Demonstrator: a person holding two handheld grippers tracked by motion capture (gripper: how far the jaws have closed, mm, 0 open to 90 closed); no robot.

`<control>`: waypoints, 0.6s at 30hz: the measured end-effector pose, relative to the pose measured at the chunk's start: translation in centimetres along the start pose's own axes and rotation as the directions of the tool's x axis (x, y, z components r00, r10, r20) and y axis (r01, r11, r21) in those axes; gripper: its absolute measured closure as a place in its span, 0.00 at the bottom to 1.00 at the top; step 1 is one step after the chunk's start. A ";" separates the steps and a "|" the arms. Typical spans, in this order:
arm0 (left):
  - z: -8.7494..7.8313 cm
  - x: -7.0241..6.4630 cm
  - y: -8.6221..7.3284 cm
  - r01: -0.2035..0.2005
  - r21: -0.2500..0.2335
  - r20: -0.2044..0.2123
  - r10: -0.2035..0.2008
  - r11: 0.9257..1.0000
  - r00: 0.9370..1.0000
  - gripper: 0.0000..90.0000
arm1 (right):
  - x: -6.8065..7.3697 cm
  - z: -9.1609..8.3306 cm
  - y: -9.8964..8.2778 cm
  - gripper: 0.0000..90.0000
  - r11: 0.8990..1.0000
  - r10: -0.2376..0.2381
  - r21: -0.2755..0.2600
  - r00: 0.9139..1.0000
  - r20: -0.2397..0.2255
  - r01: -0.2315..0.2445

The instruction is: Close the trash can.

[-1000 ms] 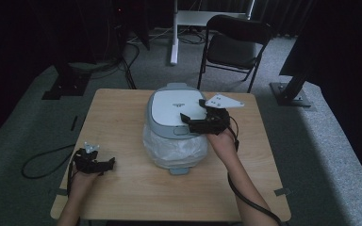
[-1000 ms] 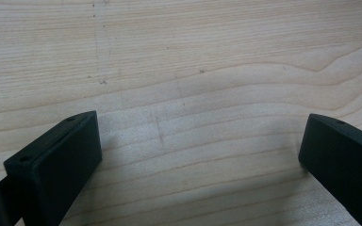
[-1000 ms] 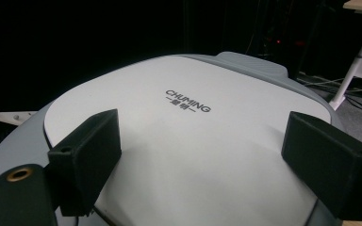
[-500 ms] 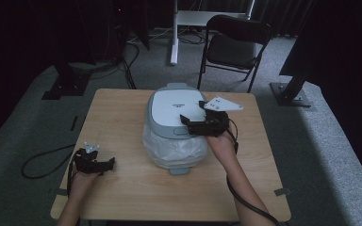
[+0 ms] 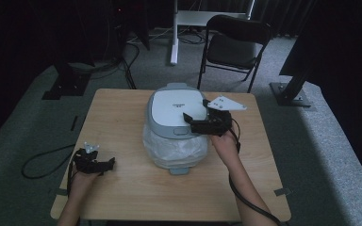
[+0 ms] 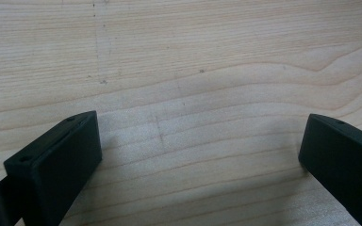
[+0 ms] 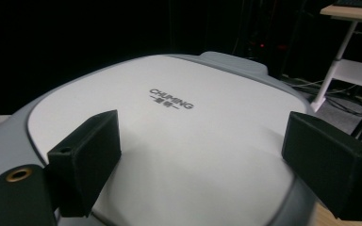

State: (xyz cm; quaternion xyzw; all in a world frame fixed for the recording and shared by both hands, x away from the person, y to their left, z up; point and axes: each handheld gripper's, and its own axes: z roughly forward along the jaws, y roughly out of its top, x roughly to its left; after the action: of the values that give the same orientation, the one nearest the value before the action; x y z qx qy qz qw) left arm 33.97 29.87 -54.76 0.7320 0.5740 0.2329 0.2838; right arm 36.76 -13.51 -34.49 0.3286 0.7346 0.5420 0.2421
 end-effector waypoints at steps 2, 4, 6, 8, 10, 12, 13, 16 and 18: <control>0.0 0.0 0.0 0.000 0.000 0.000 0.000 1.000 1.000 0.01 | -0.2 -0.2 0.0 0.13 1.000 -0.010 -0.004 1.000 0.008 0.010; 0.0 0.0 0.0 0.000 0.000 0.000 0.000 1.000 1.000 0.01 | -0.3 -0.4 0.0 0.13 1.000 -0.013 -0.013 1.000 0.014 0.013; 0.0 0.0 0.0 0.001 -0.001 0.000 -0.001 1.000 1.000 0.01 | -0.5 -0.7 0.0 0.13 1.000 -0.011 -0.022 1.000 0.024 0.012; 0.0 0.0 0.0 0.001 -0.001 0.000 -0.001 1.000 1.000 0.01 | -0.6 -0.8 0.1 0.13 1.000 -0.006 -0.025 1.000 0.021 0.007; 0.0 0.0 0.0 0.000 0.000 0.000 0.000 1.000 1.000 0.01 | -0.8 -1.2 0.1 0.13 0.999 0.001 -0.032 1.000 0.026 -0.001; 0.0 0.0 0.0 0.001 -0.001 0.000 -0.001 1.000 1.000 0.01 | -1.0 -1.5 0.0 0.13 0.999 0.003 -0.036 0.999 0.034 -0.002; 0.0 0.0 0.0 0.001 -0.001 0.000 -0.001 1.000 1.000 0.01 | -1.1 -1.7 0.0 0.13 0.999 0.005 -0.037 0.999 0.041 -0.003; 0.0 0.0 0.0 0.000 -0.001 0.000 0.000 1.000 1.000 0.01 | -1.4 -2.1 -0.1 0.13 0.999 0.011 -0.038 0.999 0.046 -0.009; 0.0 0.0 0.0 0.000 0.000 0.000 0.000 1.000 1.000 0.01 | -1.9 -2.8 -0.4 0.13 0.999 0.021 -0.040 0.998 0.063 -0.019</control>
State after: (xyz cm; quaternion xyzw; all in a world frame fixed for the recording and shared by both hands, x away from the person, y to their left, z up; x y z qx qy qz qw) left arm 33.97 29.87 -54.77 0.7318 0.5741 0.2330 0.2839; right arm 35.92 -16.75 -34.08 0.3480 0.7124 0.5482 0.2661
